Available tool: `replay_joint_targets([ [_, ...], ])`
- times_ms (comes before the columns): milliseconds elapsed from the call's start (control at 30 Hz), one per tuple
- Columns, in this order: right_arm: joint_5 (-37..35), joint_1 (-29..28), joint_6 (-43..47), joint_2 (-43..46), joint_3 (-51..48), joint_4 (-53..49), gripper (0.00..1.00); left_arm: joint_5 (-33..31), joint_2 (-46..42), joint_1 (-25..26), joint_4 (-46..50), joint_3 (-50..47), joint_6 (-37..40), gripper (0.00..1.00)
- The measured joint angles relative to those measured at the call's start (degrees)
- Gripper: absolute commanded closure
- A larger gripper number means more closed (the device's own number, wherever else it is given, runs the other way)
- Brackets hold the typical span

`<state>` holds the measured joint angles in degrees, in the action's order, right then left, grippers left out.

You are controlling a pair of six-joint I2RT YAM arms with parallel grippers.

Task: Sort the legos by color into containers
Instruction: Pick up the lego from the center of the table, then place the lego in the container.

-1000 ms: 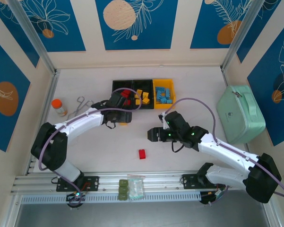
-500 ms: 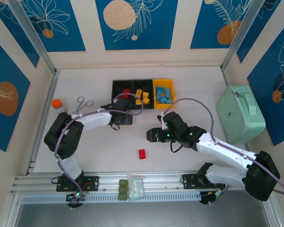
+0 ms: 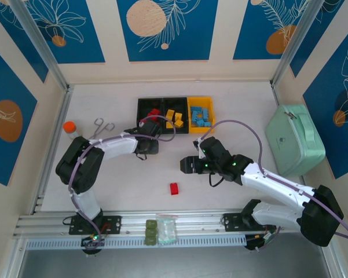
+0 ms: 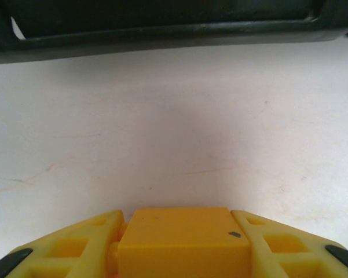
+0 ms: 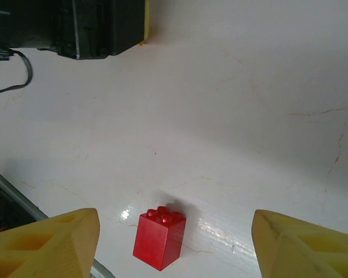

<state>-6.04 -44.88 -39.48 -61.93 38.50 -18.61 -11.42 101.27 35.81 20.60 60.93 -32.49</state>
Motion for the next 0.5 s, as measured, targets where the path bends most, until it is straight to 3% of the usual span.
replay_joint_targets([
  [233, -0.28, 0.28, 0.0, 0.55, -0.11, -0.04, 0.3, 2.99, -4.31, 0.22, 2.82, 5.11, 0.92, 0.58],
  [500, -1.77, 1.57, -0.9, 5.79, -2.75, -0.37, 0.3, 5.62, -2.95, 1.46, 6.97, 15.65, 1.75, 0.58],
])
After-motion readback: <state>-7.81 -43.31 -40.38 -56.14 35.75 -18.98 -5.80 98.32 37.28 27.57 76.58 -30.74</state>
